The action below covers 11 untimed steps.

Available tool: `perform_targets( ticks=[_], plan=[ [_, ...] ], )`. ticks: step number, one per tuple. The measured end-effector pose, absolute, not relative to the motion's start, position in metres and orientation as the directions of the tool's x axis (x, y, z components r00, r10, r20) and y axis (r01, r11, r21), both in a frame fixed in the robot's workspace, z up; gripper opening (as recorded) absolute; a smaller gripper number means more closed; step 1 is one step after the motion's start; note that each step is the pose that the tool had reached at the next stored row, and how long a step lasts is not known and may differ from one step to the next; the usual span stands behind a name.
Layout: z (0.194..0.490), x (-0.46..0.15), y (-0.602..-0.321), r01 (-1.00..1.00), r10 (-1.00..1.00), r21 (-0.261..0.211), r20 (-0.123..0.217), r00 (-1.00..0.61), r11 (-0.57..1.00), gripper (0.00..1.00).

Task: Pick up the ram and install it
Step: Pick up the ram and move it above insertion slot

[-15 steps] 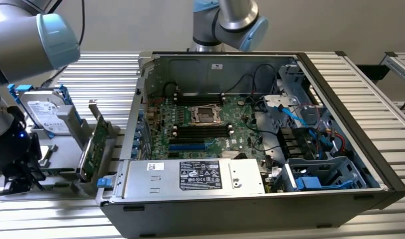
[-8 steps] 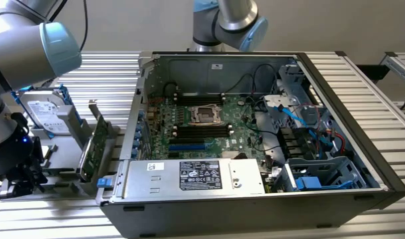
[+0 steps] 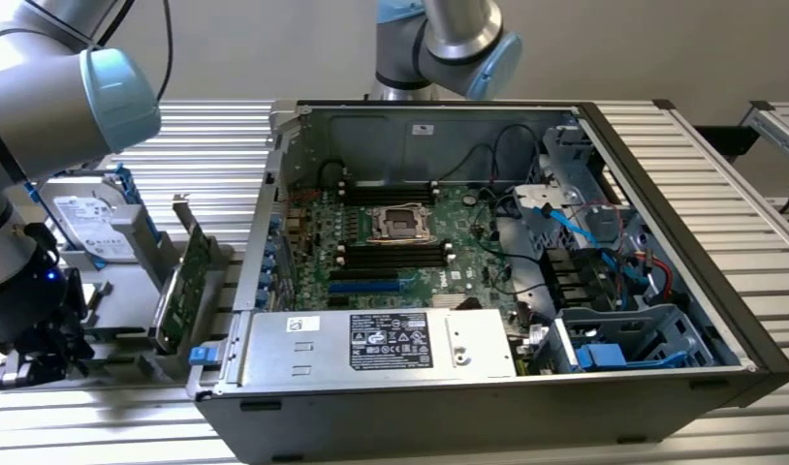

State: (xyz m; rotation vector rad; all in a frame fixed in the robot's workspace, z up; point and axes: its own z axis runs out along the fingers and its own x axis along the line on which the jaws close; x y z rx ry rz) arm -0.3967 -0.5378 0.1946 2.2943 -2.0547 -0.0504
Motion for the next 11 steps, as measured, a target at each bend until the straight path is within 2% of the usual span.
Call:
perform_targets(
  ticks=[11],
  plan=[
    [0.1941, -0.3966, -0.5366, -0.994, -0.996, 0.068, 0.015, 0.091, -0.089, 0.30]
  ],
)
